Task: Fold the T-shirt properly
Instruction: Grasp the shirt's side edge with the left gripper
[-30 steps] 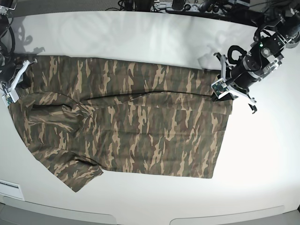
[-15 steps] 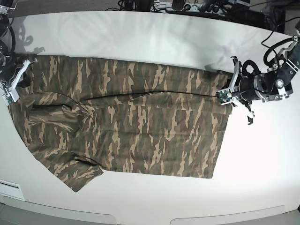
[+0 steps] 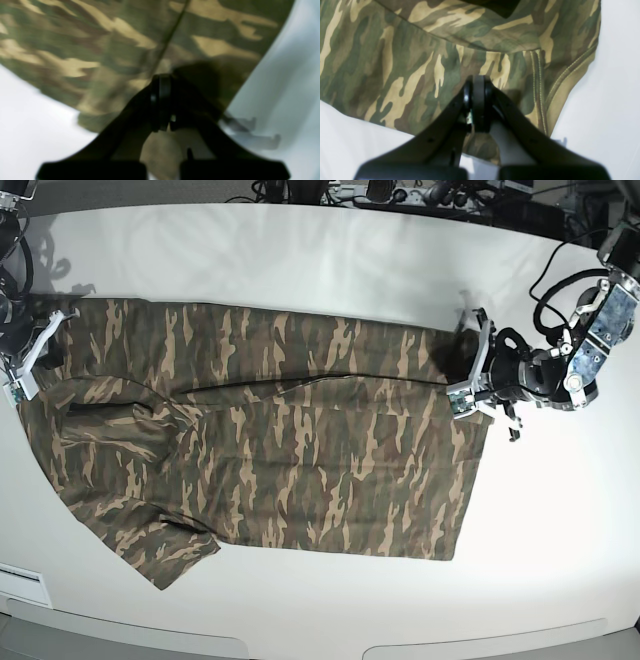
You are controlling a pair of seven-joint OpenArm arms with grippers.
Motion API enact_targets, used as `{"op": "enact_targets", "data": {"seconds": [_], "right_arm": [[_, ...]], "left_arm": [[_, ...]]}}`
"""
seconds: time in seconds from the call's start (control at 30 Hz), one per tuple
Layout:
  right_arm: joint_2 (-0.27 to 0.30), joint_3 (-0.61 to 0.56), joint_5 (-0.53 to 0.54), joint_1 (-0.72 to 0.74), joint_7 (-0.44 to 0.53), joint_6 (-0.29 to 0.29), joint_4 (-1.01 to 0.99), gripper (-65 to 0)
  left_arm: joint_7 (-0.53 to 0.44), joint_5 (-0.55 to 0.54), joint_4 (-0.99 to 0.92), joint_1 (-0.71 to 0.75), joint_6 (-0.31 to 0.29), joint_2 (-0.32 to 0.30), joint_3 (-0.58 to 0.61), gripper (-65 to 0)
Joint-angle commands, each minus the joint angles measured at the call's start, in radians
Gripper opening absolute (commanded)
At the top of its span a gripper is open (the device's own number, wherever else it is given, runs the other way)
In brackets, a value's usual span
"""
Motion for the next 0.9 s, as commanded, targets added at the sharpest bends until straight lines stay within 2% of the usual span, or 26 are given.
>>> {"op": "enact_targets", "data": {"seconds": [0.0,0.07,0.17,0.3,0.4,0.53,0.67,0.8,0.87], "right_arm": [[0.020,0.009,0.004,0.010,0.021,-0.001,0.015,-65.0],[0.019,0.009,0.004,0.008,0.020,-0.002,0.015,-65.0],[0.019,0.009,0.003,0.008,0.016,-0.018,0.015,-65.0],[0.017,0.009,0.003,0.009,0.019,-0.013,0.015,-65.0],[0.016,0.008,0.000,0.009,0.021,-0.009,0.015,-65.0],[0.014,-0.028,-0.087,0.008,0.054,-0.058,0.011,-65.0],[0.015,-0.126,-0.144,0.009,0.087,-0.061,0.008,-65.0],[0.015,-0.199,-0.285,0.008,0.105,-0.131,-0.002,-65.0],[0.015,-0.202,-0.292,0.008,0.108,-0.132,-0.019,-65.0]], "left_arm": [[0.011,-0.027,0.003,-0.020,0.035,-0.006,-0.011,-65.0],[0.046,-0.062,-0.009,-0.017,0.079,0.006,-0.011,-65.0],[0.079,-0.081,-0.032,-0.010,0.079,0.019,-0.011,-65.0],[0.077,-0.080,-0.076,-0.007,0.079,0.038,-0.011,-65.0],[0.080,-0.080,-0.115,-0.006,0.103,0.056,-0.011,-65.0],[0.137,-0.098,-0.138,-0.006,0.116,0.084,-0.011,-65.0],[0.147,-0.129,-0.138,-0.006,0.115,0.089,-0.011,-65.0],[0.180,-0.131,-0.139,-0.006,0.116,0.088,-0.011,-65.0],[0.187,-0.136,-0.139,0.001,0.116,0.088,-0.011,-65.0]]}}
